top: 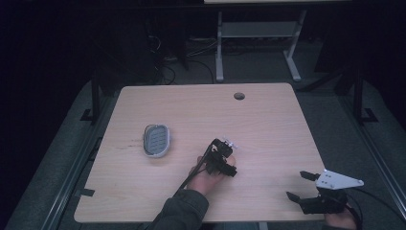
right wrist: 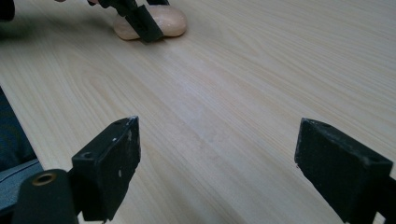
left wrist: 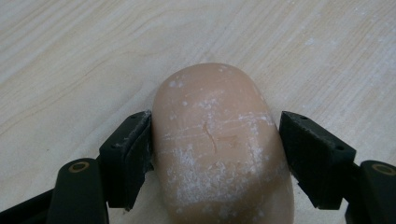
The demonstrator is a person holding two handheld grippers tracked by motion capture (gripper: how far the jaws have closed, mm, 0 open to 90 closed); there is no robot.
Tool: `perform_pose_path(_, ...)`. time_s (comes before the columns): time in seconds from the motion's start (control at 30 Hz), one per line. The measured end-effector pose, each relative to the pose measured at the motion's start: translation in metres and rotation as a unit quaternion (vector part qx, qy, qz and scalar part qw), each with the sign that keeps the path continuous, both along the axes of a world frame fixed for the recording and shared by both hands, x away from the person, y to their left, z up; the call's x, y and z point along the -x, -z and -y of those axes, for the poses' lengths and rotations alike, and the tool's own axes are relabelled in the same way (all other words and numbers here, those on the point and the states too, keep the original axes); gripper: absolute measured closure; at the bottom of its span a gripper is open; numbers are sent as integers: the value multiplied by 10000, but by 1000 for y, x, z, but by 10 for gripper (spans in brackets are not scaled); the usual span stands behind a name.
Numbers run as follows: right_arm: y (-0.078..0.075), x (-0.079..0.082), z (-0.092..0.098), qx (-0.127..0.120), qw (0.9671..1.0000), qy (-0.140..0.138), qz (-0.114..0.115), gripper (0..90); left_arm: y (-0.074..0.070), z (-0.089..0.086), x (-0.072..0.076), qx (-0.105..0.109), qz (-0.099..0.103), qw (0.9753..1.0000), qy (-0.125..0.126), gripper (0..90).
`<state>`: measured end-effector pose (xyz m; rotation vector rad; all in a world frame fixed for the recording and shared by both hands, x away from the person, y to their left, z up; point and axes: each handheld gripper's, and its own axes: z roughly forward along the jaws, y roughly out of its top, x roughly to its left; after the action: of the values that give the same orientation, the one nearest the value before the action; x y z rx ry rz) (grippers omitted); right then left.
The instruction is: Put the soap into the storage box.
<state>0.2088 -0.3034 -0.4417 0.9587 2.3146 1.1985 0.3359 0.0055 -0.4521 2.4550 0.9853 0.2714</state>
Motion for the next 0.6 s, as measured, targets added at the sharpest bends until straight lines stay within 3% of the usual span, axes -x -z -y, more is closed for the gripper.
perform_pose_path(0.13,0,0,0,-8,10000,3,8,138,2,2,1,-81,8,9999,-86,274)
perform_pose_path(0.6,-1,1,0,-37,10000,39,32,138,1,0,-1,37,-107,9997,-229,305)
